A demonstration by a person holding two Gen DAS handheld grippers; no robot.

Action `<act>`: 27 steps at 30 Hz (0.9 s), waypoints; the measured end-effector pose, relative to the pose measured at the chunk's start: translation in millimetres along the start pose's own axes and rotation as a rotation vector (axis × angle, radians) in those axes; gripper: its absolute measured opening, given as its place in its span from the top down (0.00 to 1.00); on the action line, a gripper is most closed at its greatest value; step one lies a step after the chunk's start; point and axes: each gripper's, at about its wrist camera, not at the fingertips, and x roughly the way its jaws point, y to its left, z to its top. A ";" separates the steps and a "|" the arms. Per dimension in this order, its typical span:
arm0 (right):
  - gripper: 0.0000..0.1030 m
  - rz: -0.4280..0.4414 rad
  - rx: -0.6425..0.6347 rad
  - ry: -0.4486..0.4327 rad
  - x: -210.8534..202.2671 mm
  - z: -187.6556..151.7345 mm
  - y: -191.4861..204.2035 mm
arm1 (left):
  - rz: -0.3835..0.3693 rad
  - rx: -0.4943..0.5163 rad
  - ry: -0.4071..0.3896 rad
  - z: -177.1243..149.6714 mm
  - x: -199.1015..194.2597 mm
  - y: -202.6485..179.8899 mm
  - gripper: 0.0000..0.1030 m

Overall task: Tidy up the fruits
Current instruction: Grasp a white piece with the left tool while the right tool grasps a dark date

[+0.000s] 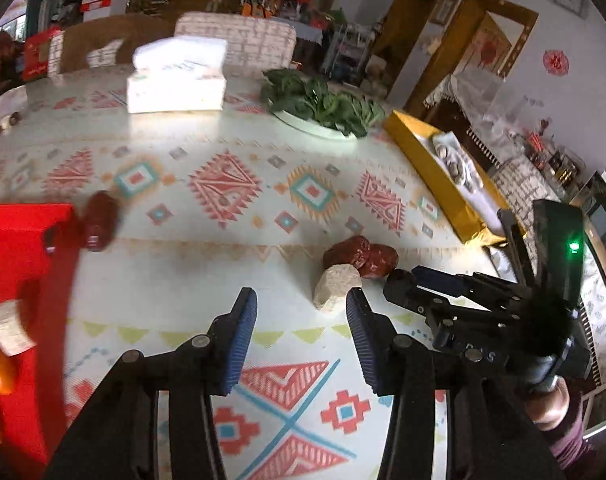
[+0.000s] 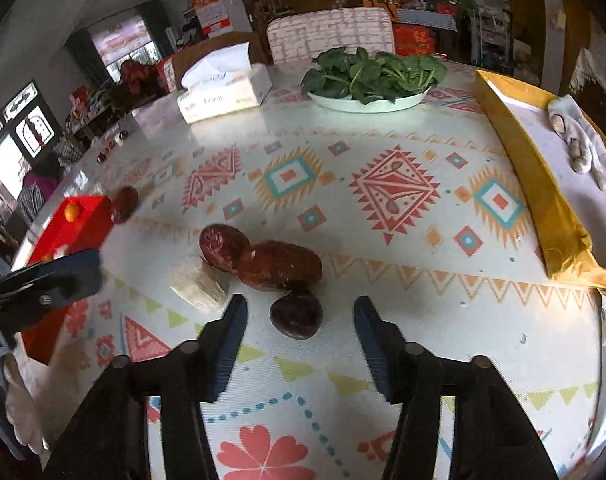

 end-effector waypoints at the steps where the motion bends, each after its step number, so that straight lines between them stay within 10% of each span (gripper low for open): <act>1: 0.54 -0.004 -0.004 -0.002 0.8 -0.4 0.2 | -0.001 0.005 0.003 -0.4 2.9 -1.5 0.56; 15: 0.73 0.018 0.001 -0.011 -0.2 -5.0 -2.3 | 0.030 0.077 0.048 3.9 49.6 -28.4 0.56; 18: 0.73 0.034 0.012 -0.011 -1.2 -5.7 -4.8 | 0.045 0.083 0.039 4.0 51.3 -26.9 0.72; 27: 0.73 0.173 0.115 -0.036 -8.9 -5.5 -22.6 | 0.018 -0.086 -0.098 -7.1 -15.3 6.9 0.73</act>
